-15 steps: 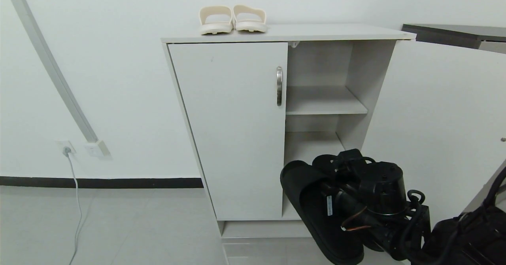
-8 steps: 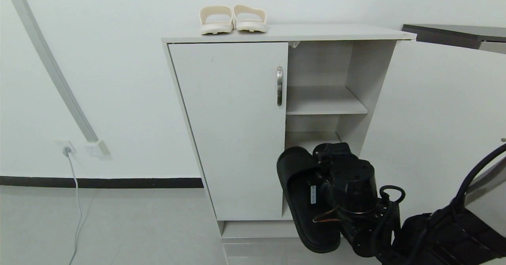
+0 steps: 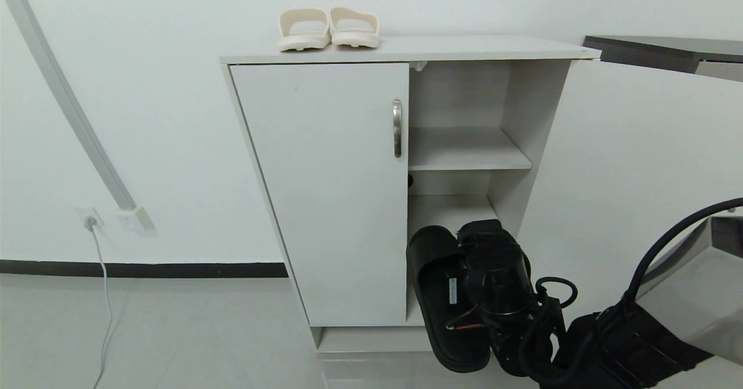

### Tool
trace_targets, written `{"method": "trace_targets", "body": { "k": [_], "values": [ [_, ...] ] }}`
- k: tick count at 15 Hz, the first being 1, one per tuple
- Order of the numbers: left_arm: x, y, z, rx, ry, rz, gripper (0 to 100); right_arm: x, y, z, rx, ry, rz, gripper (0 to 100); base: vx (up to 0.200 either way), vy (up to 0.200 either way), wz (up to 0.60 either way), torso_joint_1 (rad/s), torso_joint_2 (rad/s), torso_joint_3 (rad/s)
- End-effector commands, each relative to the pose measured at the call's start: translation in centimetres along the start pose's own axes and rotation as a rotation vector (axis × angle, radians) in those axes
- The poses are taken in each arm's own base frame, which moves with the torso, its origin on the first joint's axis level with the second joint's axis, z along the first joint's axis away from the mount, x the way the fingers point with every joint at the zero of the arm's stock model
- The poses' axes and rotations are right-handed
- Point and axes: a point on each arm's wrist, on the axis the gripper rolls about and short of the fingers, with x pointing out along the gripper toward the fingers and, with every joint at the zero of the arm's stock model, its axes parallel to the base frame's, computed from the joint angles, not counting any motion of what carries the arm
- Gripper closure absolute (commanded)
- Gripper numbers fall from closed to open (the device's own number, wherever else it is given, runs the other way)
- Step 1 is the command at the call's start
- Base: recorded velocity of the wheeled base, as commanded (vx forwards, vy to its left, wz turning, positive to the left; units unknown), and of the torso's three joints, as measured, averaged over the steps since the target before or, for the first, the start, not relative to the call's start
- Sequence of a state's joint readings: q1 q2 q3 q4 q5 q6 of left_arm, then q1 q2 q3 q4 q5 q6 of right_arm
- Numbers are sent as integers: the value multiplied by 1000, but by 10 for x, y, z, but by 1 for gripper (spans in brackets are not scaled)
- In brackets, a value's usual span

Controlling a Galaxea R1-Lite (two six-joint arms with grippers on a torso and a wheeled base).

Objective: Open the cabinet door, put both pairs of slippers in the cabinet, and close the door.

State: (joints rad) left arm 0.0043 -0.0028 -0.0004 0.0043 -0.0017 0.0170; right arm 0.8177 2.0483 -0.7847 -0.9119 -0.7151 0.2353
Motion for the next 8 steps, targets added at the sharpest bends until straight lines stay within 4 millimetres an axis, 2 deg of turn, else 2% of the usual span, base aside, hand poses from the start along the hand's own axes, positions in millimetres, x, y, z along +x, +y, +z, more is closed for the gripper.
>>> {"method": "trace_targets", "body": {
  "k": [1, 2, 8],
  "values": [
    [0, 0, 0, 0, 2, 0, 100, 1, -1, -3, -6, 7, -4, 100, 0, -200, 0, 7, 2, 7],
    [0, 0, 0, 0, 2, 0, 100, 1, -1, -3, -5, 8, -5, 100, 0, -200, 0, 2, 2, -7],
    [0, 0, 0, 0, 4, 0, 100, 13, 14, -21, -18, 23, 25, 100, 0, 0, 0, 0, 0, 0]
  ]
}}
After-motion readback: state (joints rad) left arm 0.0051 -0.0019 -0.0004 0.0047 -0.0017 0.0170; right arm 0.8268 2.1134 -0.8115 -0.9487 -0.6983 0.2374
